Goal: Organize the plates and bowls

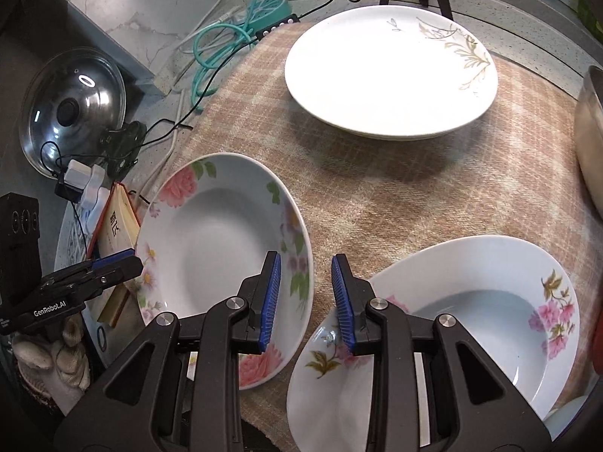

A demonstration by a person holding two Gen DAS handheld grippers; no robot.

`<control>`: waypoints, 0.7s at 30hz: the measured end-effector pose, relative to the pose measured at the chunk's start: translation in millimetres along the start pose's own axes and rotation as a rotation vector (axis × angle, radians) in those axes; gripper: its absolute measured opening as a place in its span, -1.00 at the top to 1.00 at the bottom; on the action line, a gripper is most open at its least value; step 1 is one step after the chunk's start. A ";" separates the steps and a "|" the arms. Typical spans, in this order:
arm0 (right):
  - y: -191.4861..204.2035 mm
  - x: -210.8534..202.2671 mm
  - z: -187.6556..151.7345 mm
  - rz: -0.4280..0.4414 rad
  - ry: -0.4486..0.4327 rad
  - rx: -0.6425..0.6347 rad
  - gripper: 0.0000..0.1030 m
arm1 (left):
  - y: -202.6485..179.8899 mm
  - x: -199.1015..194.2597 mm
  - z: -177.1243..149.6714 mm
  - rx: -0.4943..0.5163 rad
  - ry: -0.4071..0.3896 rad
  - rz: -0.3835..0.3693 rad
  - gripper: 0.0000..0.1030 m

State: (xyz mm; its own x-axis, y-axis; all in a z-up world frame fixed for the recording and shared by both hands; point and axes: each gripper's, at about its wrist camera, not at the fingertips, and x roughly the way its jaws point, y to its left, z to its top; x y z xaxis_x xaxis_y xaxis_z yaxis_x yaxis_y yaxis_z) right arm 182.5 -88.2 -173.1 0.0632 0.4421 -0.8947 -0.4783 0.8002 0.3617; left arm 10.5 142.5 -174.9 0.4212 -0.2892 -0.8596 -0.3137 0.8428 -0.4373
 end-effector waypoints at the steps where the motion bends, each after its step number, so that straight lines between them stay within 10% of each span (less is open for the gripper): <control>1: 1.3 1.0 0.2 -0.001 0.003 -0.006 0.46 | 0.6 0.7 -0.1 -0.001 0.002 -0.001 0.35; 21: 4.8 5.9 -0.9 0.002 0.020 0.008 0.67 | -1.7 6.2 3.3 0.005 0.015 -0.005 0.47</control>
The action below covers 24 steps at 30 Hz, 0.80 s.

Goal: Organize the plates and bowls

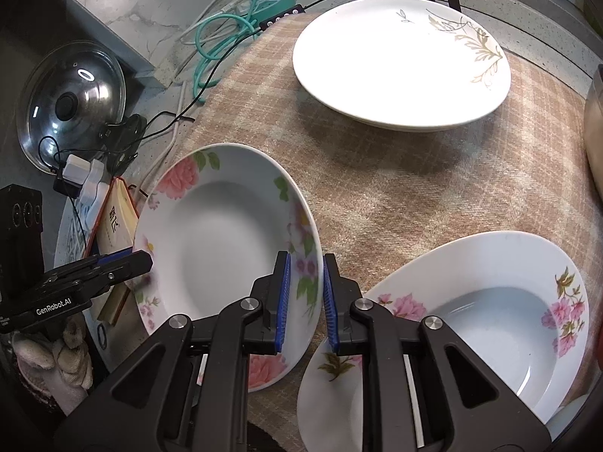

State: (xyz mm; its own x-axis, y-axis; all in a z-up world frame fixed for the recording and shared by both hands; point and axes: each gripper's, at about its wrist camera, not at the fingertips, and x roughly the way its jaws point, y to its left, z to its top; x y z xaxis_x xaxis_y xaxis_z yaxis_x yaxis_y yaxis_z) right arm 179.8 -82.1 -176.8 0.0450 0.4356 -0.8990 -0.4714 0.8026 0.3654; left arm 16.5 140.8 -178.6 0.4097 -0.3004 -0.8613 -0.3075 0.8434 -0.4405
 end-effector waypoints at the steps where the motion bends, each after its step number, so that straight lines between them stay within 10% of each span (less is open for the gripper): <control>1: 0.2 -0.2 -0.4 0.002 -0.001 0.004 0.67 | 0.1 -0.6 0.4 -0.002 -0.002 0.001 0.47; 24: -16.5 -47.0 -21.1 0.030 -0.100 0.143 0.67 | -45.2 -18.5 22.2 0.115 -0.059 -0.038 0.47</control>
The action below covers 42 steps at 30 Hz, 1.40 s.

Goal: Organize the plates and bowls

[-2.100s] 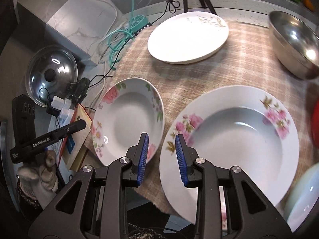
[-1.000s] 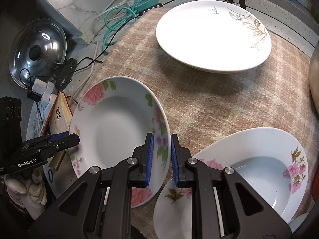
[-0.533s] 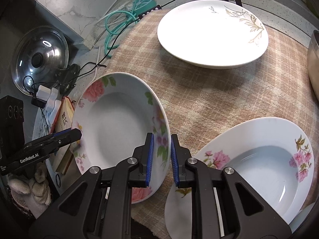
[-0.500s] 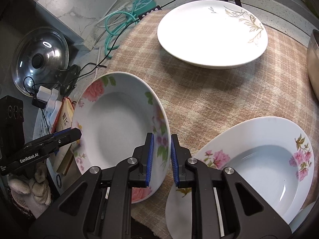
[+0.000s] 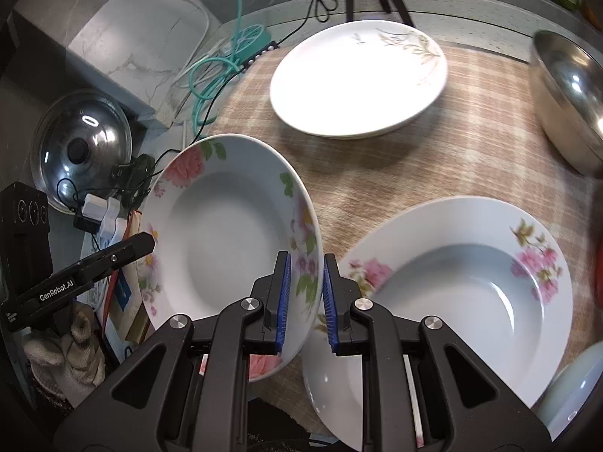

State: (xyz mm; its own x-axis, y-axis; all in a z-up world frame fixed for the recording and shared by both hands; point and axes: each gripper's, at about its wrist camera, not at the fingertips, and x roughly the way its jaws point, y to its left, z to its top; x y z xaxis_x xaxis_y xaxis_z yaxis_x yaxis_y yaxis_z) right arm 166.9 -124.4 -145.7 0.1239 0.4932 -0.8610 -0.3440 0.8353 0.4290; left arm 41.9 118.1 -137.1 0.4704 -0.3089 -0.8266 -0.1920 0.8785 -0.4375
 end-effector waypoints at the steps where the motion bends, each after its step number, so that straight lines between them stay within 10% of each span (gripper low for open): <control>1: -3.8 -4.1 -2.1 -0.002 -0.005 0.012 0.67 | -5.0 1.8 1.7 0.013 0.003 -0.007 0.46; 42: -116.9 -71.2 -112.2 -0.164 -0.085 0.406 0.67 | -149.7 106.1 2.2 0.436 0.232 -0.106 0.47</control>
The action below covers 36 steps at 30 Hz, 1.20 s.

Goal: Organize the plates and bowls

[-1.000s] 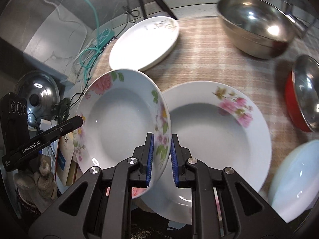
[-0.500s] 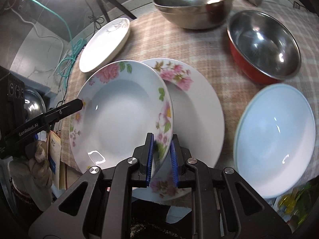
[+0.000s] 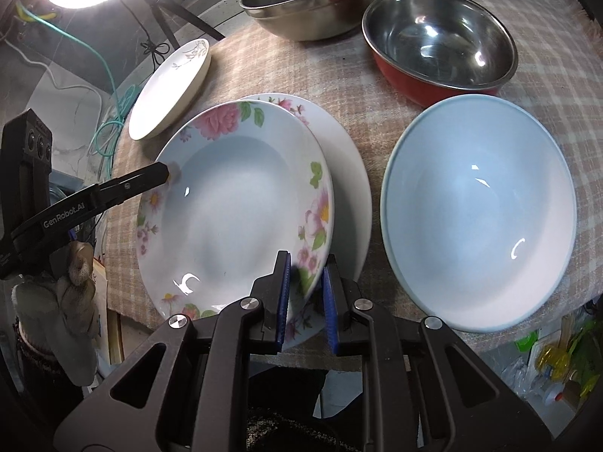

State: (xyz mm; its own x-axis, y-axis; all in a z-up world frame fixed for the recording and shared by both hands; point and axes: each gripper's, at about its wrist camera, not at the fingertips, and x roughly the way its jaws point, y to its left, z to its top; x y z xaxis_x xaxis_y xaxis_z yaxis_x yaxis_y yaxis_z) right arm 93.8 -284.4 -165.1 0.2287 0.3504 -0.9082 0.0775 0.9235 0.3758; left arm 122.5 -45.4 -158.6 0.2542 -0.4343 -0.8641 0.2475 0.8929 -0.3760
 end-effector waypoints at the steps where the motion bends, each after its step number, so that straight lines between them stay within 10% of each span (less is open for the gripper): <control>1: -0.1 -0.5 -0.5 -0.004 -0.002 -0.001 0.67 | -0.6 1.5 0.6 0.003 0.003 0.003 0.46; 36: 23.9 1.3 -4.6 -0.118 0.007 -0.141 0.32 | -11.5 12.7 12.8 0.083 -0.002 0.077 0.47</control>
State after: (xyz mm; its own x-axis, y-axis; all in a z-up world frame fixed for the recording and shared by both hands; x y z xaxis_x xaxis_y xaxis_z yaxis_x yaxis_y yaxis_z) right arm 91.5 -261.2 -158.1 0.2190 0.2392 -0.9460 -0.0334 0.9708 0.2377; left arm 134.8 -62.7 -161.0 0.2772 -0.3651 -0.8887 0.3040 0.9108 -0.2793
